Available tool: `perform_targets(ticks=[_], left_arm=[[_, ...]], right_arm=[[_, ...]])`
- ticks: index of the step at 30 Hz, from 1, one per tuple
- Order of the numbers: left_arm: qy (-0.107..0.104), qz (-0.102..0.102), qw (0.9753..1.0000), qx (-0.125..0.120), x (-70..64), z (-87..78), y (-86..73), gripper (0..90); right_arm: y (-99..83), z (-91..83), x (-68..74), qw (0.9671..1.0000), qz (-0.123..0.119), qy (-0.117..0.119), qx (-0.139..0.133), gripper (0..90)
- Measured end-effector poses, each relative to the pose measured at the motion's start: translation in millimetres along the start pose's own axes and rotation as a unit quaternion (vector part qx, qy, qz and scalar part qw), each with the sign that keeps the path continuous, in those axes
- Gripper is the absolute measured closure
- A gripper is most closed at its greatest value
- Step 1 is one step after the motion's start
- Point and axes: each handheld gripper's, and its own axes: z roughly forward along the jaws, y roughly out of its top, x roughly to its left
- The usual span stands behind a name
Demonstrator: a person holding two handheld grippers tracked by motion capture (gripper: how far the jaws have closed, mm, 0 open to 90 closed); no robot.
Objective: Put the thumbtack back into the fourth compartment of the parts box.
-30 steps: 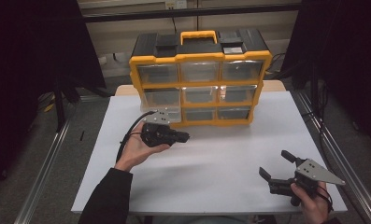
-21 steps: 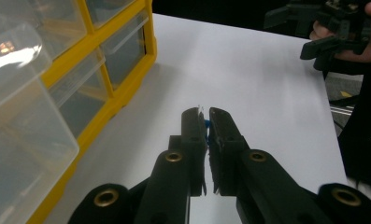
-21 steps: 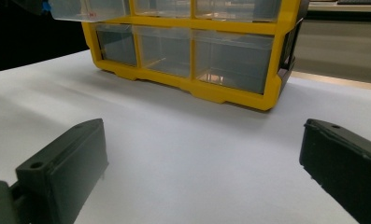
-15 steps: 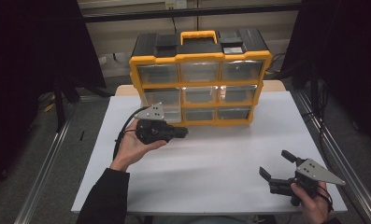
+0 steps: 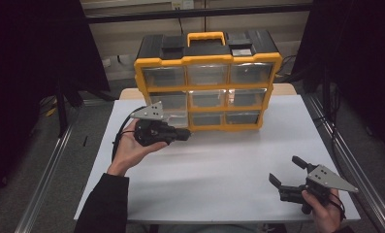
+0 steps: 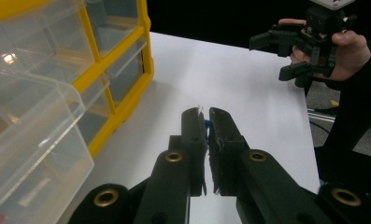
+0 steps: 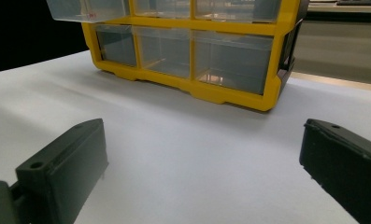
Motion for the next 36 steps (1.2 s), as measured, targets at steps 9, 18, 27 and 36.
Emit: perform_targets(ticks=[9, 18, 27, 36], left_arm=[[0.005, 0.003, 1.0, 0.003, 1.2, -12.9, 8.7, 85.6], [0.012, 0.005, 0.9999, 0.0, 4.6, -26.6, 19.9, 85.5], [0.019, 0.009, 0.9998, 0.004, 9.5, -36.8, 29.5, 85.6], [0.032, 0.01, 0.9994, 0.0, 9.9, -45.2, 40.8, 85.5]], right_arm=[[0.1, 0.6, 0.1, 1.0, -0.003, -0.001, -0.003, 0.6], [0.1, 0.0, 0.7, 1.0, -0.003, 0.0, -0.002, 0.6], [0.2, -0.1, 0.3, 1.0, -0.004, 0.0, -0.004, 0.5], [0.3, -0.5, 0.6, 1.0, -0.006, 0.002, -0.002, 0.5]])
